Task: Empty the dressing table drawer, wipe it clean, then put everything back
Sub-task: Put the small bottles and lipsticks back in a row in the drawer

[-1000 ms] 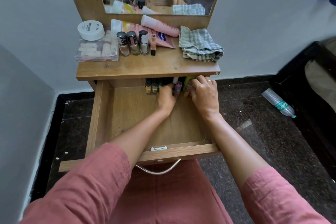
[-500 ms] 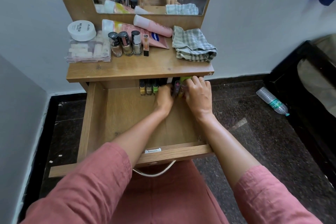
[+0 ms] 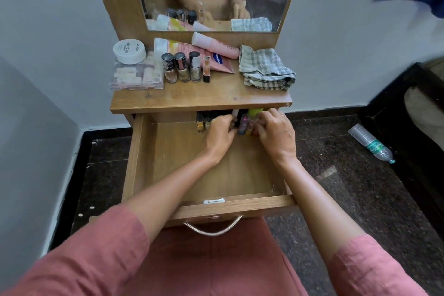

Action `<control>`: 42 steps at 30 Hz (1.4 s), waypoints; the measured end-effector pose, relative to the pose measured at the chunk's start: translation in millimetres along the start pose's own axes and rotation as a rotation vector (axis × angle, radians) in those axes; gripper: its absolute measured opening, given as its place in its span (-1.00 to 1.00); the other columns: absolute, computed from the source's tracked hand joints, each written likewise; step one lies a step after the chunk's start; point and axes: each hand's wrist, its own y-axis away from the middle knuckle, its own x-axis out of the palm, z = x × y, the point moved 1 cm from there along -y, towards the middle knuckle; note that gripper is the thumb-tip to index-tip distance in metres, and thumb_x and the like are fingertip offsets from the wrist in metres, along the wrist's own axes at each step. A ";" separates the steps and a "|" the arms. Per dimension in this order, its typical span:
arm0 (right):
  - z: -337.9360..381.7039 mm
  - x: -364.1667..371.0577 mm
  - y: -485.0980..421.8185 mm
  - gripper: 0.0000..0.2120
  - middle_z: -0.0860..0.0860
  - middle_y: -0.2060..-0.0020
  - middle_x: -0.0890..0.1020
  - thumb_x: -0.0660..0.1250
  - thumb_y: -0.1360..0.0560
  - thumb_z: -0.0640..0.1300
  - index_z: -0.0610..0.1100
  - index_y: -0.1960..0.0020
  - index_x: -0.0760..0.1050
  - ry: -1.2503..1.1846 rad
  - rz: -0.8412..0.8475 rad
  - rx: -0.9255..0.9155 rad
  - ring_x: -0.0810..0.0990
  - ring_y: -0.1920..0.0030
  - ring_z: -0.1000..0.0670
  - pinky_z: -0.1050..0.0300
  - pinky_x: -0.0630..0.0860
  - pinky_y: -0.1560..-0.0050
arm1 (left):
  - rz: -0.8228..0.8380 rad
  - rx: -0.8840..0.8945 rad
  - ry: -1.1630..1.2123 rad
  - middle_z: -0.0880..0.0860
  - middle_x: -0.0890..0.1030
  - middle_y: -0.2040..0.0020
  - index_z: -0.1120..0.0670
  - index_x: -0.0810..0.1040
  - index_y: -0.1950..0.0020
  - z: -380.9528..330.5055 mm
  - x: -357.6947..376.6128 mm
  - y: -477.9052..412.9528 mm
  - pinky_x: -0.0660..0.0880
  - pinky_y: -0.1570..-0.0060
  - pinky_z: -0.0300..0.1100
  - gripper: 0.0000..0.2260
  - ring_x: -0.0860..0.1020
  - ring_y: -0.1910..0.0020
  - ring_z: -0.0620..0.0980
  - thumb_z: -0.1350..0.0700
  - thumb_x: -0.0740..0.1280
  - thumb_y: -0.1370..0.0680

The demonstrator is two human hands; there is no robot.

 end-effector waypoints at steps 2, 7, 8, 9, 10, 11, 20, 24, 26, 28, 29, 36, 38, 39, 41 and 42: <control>-2.0 -8.0 -0.5 -0.91 -0.17 0.16 0.60 0.37 -0.40 -0.28 -0.26 0.10 0.56 -0.109 0.026 0.110 0.56 0.09 -0.19 0.03 0.49 0.14 | 0.005 0.061 -0.022 0.21 0.61 -0.08 0.27 0.52 -0.16 -1.5 -15.8 4.9 0.50 -0.11 -0.16 -0.72 0.58 -0.05 0.07 0.31 0.34 -0.46; -3.2 -36.2 -16.0 -0.88 -0.14 0.11 0.62 0.34 -0.42 -0.34 -0.26 0.05 0.59 -0.350 -0.067 0.236 0.57 0.16 -0.02 0.06 0.56 0.02 | -0.087 0.159 -0.058 0.14 0.64 -0.04 0.19 0.55 -0.15 -15.0 -63.9 3.6 0.54 -0.06 -0.14 -0.74 0.60 0.00 -0.01 0.24 0.36 -0.46; -0.3 -42.2 -20.9 -0.87 -0.14 0.12 0.61 0.34 -0.43 -0.35 -0.28 0.04 0.60 -0.374 -0.071 0.235 0.54 0.20 0.04 0.23 0.54 0.03 | -0.105 0.184 -0.068 0.13 0.63 -0.05 0.19 0.53 -0.17 -18.1 -73.2 1.7 0.53 -0.05 -0.22 -0.73 0.59 0.01 -0.04 0.24 0.35 -0.47; 4.0 -47.9 -26.7 -0.87 -0.12 0.14 0.60 0.34 -0.43 -0.36 -0.29 0.04 0.60 -0.396 -0.071 0.225 0.51 0.23 0.09 0.39 0.50 0.07 | -0.130 0.209 -0.076 0.12 0.62 -0.06 0.19 0.52 -0.17 -21.6 -82.9 -0.4 0.50 -0.03 -0.30 -0.73 0.57 0.02 -0.08 0.24 0.34 -0.48; 8.8 -52.1 -32.4 -0.87 -0.09 0.16 0.58 0.34 -0.43 -0.37 -0.30 0.04 0.60 -0.420 -0.068 0.213 0.49 0.27 0.14 0.50 0.45 0.12 | -0.156 0.231 -0.079 0.11 0.62 -0.06 0.19 0.52 -0.17 -24.1 -91.6 -3.0 0.48 -0.02 -0.35 -0.74 0.54 0.03 -0.12 0.24 0.34 -0.48; 13.9 -54.5 -38.7 -0.88 -0.08 0.17 0.58 0.35 -0.42 -0.37 -0.30 0.05 0.60 -0.446 -0.065 0.202 0.48 0.28 0.18 0.56 0.41 0.16 | -0.186 0.250 -0.079 0.11 0.62 -0.06 0.19 0.52 -0.16 -26.1 -99.9 -6.0 0.48 -0.03 -0.34 -0.74 0.53 0.04 -0.13 0.24 0.34 -0.48; 75.9 -39.0 -96.4 -0.76 -0.12 0.08 0.62 0.40 -0.41 -0.29 -0.28 -0.08 0.56 -0.483 0.076 0.005 0.52 0.13 0.03 0.39 0.45 0.09 | -0.303 0.277 -0.296 0.12 0.58 -0.13 0.16 0.52 -0.18 -11.2 -137.7 -44.9 0.35 -0.17 -0.17 -0.71 0.48 -0.17 0.07 0.23 0.35 -0.46; 95.3 -26.3 -112.8 -0.65 -0.15 -0.03 0.57 0.38 -0.42 -0.27 -0.29 -0.19 0.49 -0.416 0.147 -0.040 0.41 0.08 0.09 0.47 0.32 0.14 | -0.257 0.256 -0.367 0.15 0.56 -0.19 0.18 0.49 -0.25 -6.3 -143.0 -64.5 0.32 -0.23 -0.12 -0.65 0.45 -0.23 0.09 0.24 0.33 -0.47; 100.1 -22.9 -117.0 -0.64 -0.15 -0.06 0.56 0.36 -0.43 -0.28 -0.28 -0.22 0.48 -0.399 0.163 -0.037 0.39 0.07 0.11 0.49 0.30 0.19 | -0.221 0.270 -0.393 0.18 0.59 -0.12 0.18 0.50 -0.24 -6.1 -142.3 -71.4 0.36 -0.17 -0.09 -0.67 0.47 -0.17 0.12 0.24 0.32 -0.48; 101.8 -21.5 -118.8 -0.65 -0.14 -0.09 0.56 0.34 -0.44 -0.28 -0.27 -0.23 0.48 -0.371 0.171 -0.024 0.44 0.04 0.04 0.42 0.28 0.12 | -0.197 0.282 -0.436 0.18 0.61 -0.02 0.16 0.55 -0.18 -7.4 -141.9 -75.7 0.39 -0.07 -0.08 -0.73 0.50 -0.08 0.13 0.23 0.32 -0.48; 101.9 -21.3 -119.4 -0.66 -0.15 -0.09 0.56 0.33 -0.45 -0.29 -0.27 -0.22 0.49 -0.360 0.171 -0.016 0.48 -0.01 -0.02 0.37 0.29 0.07 | -0.195 0.284 -0.442 0.18 0.63 0.00 0.15 0.58 -0.15 -8.4 -142.1 -77.2 0.40 -0.05 -0.08 -0.75 0.52 -0.05 0.12 0.22 0.32 -0.48; 100.8 -18.4 -120.9 -0.79 -0.12 0.01 0.61 0.30 -0.42 -0.34 -0.23 -0.05 0.55 -0.373 0.163 0.020 0.49 0.09 0.03 0.04 0.52 -0.03 | -0.161 0.250 -0.535 0.16 0.60 0.00 0.15 0.56 -0.07 -20.4 -140.0 -82.0 0.22 -0.09 -0.08 -0.81 0.43 -0.15 0.12 0.17 0.32 -0.48; 101.5 -19.2 -120.1 -0.81 -0.12 0.06 0.62 0.30 -0.42 -0.35 -0.23 -0.01 0.54 -0.394 0.164 0.034 0.50 0.12 0.02 -0.06 0.54 -0.02 | -0.151 0.233 -0.526 0.15 0.61 0.01 0.15 0.55 -0.04 -23.5 -139.1 -82.9 0.22 -0.08 -0.08 -0.83 0.43 -0.13 0.12 0.18 0.32 -0.47; 101.6 -19.9 -119.6 -0.82 -0.13 0.09 0.62 0.29 -0.41 -0.35 -0.24 0.00 0.54 -0.404 0.166 0.039 0.51 0.13 0.00 -0.08 0.54 -0.01 | -0.145 0.227 -0.512 0.14 0.62 0.01 0.14 0.55 -0.03 -25.1 -139.3 -82.5 0.24 -0.08 -0.08 -0.84 0.45 -0.12 0.12 0.19 0.33 -0.46; 100.9 -21.5 -117.8 -0.81 -0.13 0.13 0.61 0.28 -0.41 -0.37 -0.26 -0.01 0.55 -0.410 0.167 0.042 0.52 0.15 -0.01 -0.09 0.55 -0.01 | -0.142 0.225 -0.475 0.13 0.64 0.03 0.15 0.57 0.00 -27.6 -139.8 -80.4 0.31 -0.05 -0.09 -0.85 0.50 -0.08 0.12 0.20 0.34 -0.44; 100.0 -23.1 -116.6 -0.79 -0.12 0.15 0.60 0.28 -0.42 -0.37 -0.27 -0.03 0.55 -0.409 0.164 0.042 0.51 0.15 0.00 -0.08 0.55 -0.02 | -0.142 0.227 -0.449 0.13 0.65 0.04 0.16 0.58 0.01 -28.2 -139.8 -78.7 0.36 -0.01 -0.10 -0.85 0.53 -0.04 0.11 0.22 0.35 -0.43</control>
